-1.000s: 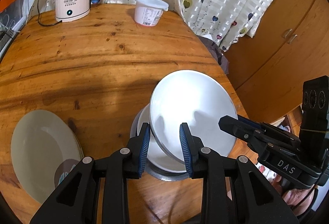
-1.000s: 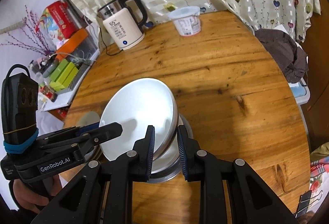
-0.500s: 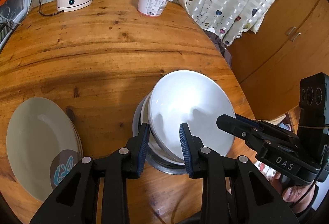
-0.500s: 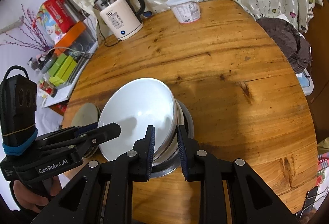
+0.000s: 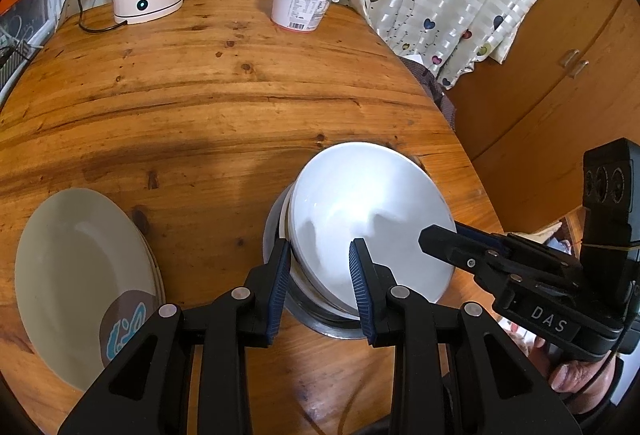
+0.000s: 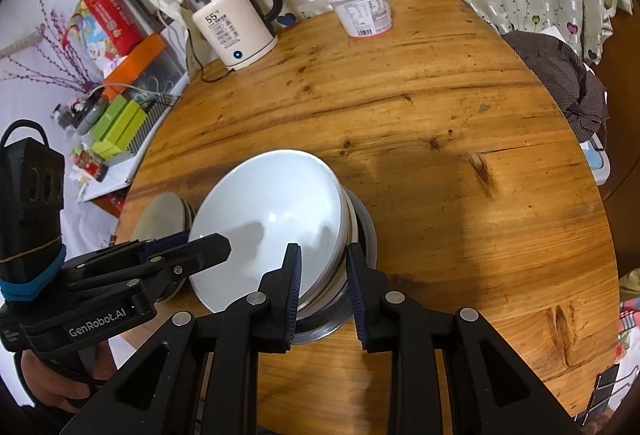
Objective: Organize plates and bowls
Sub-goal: 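Set the blue-striped bowl into the steel bowl and open both grippers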
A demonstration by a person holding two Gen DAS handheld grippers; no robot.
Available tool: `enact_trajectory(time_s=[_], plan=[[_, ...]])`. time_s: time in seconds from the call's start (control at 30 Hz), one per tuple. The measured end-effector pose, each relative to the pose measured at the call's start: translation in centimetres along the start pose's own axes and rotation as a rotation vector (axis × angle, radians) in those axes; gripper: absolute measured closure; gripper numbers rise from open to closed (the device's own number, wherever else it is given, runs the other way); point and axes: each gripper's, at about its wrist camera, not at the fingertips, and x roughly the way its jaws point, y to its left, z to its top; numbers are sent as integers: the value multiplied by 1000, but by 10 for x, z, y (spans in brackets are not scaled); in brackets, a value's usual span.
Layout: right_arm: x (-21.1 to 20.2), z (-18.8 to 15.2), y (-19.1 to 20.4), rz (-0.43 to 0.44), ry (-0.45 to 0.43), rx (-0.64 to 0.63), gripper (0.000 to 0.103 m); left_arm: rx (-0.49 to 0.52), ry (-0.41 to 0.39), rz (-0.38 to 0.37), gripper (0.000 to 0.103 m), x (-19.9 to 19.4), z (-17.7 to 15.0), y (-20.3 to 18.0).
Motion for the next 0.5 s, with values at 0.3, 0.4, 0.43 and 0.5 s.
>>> enact_trajectory(time_s=[0.3,0.4,0.43,0.5], plan=[[0,0,2,-8,-8,-12,79,-2,-22,-1,72,-2,-2,0],[-4,1,3,-16,-24,-27,79,6,-51,-2,72,-7,-2,-1],[-5,1,4,-20,-32,-37,79,13,-60,-2,72,-8,-1,-1],[-5,0,5,-25,-38,-51,79,17,-64,-1,72,-8,-1,-2]])
